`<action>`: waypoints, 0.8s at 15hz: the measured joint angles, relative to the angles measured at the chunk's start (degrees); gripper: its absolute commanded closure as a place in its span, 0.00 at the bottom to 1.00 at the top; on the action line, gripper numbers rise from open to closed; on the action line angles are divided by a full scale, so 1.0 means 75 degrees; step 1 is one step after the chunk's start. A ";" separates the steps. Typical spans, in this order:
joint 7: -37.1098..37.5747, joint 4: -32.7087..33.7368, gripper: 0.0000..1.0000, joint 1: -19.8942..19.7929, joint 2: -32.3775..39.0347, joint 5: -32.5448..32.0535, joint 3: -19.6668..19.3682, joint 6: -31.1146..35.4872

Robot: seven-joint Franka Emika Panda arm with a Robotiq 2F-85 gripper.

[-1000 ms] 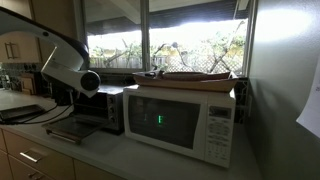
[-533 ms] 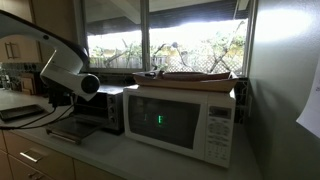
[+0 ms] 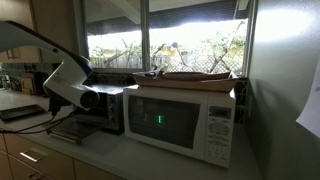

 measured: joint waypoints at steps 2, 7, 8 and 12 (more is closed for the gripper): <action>-0.0413 0.0003 0.98 0.0019 0.0436 0.0505 0.0059 0.0000; -0.1760 0.0006 0.98 0.0111 0.1391 0.1580 0.0212 -0.0200; -0.1998 0.0007 0.98 0.0120 0.1554 0.1700 0.0225 -0.0271; -0.2916 0.0014 0.98 0.0146 0.2080 0.2189 0.0228 -0.0557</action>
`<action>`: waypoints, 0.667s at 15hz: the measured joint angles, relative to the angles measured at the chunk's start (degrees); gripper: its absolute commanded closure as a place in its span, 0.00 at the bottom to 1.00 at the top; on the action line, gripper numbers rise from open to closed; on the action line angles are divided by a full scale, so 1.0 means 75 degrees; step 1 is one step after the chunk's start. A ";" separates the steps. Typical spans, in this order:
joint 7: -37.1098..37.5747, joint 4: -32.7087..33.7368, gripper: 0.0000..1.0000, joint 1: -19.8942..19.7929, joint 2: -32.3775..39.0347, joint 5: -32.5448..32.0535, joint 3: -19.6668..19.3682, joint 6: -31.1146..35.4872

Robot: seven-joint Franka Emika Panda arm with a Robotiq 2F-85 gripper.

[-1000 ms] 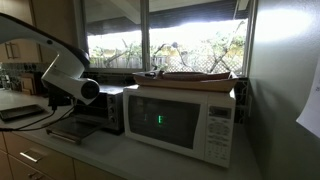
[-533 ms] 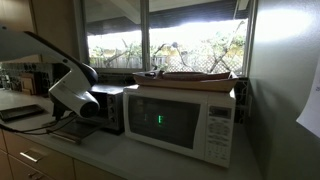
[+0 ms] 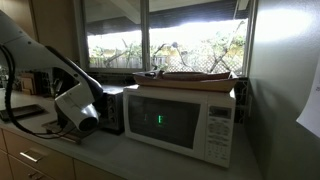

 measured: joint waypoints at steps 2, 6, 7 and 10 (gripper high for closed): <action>-0.0405 0.0007 0.98 0.0009 0.0195 0.0276 0.0000 -0.0110; -0.1005 0.0022 0.97 0.0049 0.0484 0.0855 0.0005 -0.0200; -0.1071 0.0024 0.97 0.0061 0.0536 0.1005 0.0007 -0.0200; -0.1190 0.0029 0.97 0.0086 0.0642 0.1452 0.0021 -0.0177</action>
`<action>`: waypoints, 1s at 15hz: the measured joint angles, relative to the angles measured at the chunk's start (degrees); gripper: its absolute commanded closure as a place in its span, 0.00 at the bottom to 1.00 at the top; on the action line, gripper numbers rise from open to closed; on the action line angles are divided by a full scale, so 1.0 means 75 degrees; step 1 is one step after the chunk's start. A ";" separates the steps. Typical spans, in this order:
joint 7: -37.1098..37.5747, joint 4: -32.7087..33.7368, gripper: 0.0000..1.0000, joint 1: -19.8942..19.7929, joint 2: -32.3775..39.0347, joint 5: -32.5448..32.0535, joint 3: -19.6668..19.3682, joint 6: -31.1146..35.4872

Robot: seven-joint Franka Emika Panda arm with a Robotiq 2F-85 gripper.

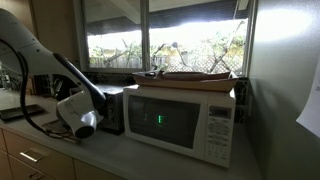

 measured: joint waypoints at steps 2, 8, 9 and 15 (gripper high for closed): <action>-0.0045 0.0001 0.96 0.0033 0.0025 0.0291 0.0011 0.0062; -0.0048 0.0027 0.57 0.0157 0.0033 0.0868 0.0161 0.0672; -0.0047 0.0036 0.50 0.0174 0.0030 0.0938 0.0186 0.0769; 0.0064 0.0071 0.05 0.0314 -0.0067 0.1185 0.0310 0.1280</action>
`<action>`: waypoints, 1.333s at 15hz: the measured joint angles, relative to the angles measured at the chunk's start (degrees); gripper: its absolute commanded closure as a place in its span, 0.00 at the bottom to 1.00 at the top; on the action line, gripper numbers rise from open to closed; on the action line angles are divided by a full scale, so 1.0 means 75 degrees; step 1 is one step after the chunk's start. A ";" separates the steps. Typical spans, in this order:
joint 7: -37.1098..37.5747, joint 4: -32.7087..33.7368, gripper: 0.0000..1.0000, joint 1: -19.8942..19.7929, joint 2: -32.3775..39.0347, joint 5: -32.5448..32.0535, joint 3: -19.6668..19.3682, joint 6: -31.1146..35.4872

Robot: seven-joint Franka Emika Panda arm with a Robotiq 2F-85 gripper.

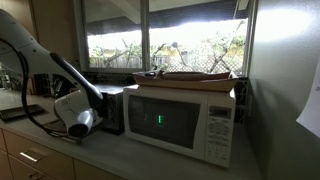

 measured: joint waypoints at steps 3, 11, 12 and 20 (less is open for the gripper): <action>0.0115 0.0000 0.00 0.0038 -0.0006 0.0000 0.0048 0.0183; 0.0758 -0.0005 0.00 0.0100 -0.0319 0.0101 0.0100 0.0412; 0.0932 -0.0006 0.00 0.0121 -0.0393 0.0101 0.0129 0.0568; 0.2635 -0.0005 0.00 0.0270 -0.1523 0.0015 0.0785 0.3164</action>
